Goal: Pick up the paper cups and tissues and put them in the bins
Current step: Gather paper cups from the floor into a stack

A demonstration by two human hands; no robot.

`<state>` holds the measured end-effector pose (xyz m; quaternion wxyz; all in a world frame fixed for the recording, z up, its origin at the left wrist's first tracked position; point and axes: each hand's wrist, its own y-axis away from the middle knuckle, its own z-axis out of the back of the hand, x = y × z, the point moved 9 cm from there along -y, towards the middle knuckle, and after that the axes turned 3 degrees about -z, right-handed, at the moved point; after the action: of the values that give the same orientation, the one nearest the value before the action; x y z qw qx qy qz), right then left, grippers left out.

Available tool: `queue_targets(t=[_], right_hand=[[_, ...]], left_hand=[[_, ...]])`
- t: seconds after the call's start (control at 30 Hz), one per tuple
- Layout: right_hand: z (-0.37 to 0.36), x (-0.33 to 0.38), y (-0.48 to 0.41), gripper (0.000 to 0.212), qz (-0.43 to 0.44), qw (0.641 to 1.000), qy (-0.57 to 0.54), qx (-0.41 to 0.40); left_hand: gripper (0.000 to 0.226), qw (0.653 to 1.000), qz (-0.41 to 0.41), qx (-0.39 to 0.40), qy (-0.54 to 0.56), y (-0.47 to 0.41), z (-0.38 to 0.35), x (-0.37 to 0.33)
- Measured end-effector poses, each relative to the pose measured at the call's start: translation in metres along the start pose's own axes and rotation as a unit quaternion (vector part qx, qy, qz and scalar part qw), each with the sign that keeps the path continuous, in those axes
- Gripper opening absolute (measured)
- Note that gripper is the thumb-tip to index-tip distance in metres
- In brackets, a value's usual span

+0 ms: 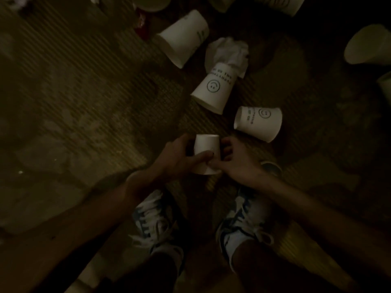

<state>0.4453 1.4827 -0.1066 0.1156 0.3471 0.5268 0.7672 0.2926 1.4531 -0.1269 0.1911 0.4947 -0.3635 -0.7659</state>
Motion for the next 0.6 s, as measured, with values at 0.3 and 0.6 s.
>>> queue_targets(t=[0.3,0.6], right_hand=[[0.039,0.051,0.014,0.063,0.141,0.988,0.011,0.062],[0.107,0.098,0.02,0.047,0.262,0.961,0.077,-0.029]], left_hand=[[0.04,0.958,-0.117,0.02,0.259,-0.001,0.002,-0.058],[0.014,0.928,-0.238,-0.012,0.285,-0.021,0.034,-0.135]])
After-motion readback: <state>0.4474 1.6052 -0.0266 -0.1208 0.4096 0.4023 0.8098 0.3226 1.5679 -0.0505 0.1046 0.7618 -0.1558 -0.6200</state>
